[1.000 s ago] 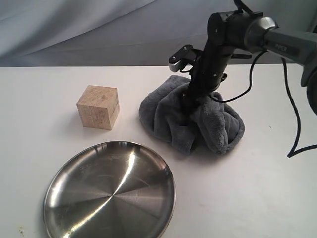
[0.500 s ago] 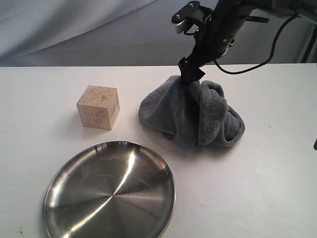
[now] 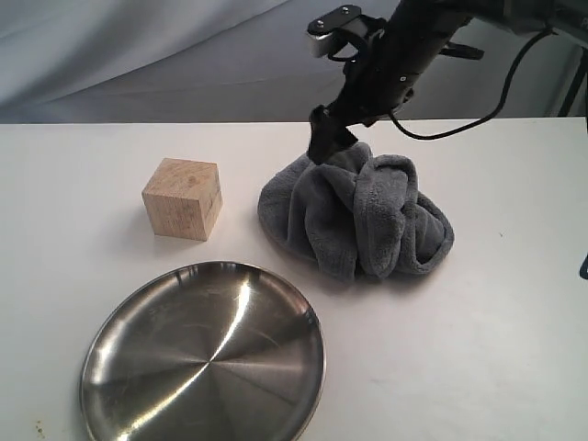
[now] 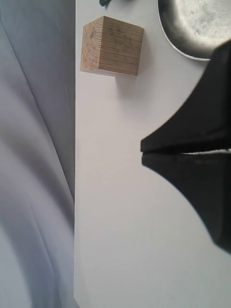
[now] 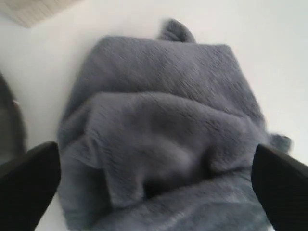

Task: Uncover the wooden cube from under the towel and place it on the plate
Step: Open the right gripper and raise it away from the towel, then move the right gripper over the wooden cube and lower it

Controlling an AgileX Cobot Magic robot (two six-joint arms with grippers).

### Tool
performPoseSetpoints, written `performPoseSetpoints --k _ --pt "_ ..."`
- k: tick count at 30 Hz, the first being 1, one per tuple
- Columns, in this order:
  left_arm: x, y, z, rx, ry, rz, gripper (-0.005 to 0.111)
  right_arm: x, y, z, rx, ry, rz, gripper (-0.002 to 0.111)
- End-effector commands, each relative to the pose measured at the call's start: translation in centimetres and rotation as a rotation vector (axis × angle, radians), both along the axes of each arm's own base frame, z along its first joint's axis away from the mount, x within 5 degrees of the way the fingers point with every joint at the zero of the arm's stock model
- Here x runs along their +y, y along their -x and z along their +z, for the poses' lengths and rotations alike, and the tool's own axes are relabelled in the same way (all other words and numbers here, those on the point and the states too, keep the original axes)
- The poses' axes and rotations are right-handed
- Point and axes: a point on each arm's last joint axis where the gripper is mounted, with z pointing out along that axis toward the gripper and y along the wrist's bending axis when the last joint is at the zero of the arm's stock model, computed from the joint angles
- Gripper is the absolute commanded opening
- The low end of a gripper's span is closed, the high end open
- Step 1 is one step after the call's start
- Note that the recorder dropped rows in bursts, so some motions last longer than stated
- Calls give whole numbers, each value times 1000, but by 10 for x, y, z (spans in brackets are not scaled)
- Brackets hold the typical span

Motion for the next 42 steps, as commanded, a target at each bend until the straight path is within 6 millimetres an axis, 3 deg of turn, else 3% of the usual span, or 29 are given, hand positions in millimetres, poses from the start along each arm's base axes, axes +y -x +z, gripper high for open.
performPoseSetpoints --k 1,11,20,23,28,33,38,42 --pt "0 0 1 -15 9 -6 1 23 5 11 9 -265 91 102" --pt "0 0 1 -15 9 -6 1 48 -3 16 34 -661 39 102" --pt "0 0 1 -15 9 -6 1 68 4 16 -58 -662 159 97" --pt "0 0 1 -15 9 -6 1 76 8 17 -117 -643 233 82" --pt "0 0 1 -15 9 -6 1 98 18 17 -218 -615 342 34" --pt "0 0 1 -15 9 -6 1 115 26 16 -331 -547 460 0" --pt "0 0 1 -15 9 -6 1 129 28 10 -481 -372 498 0" --pt "0 0 1 -15 9 -6 1 142 33 10 -549 -329 504 0"
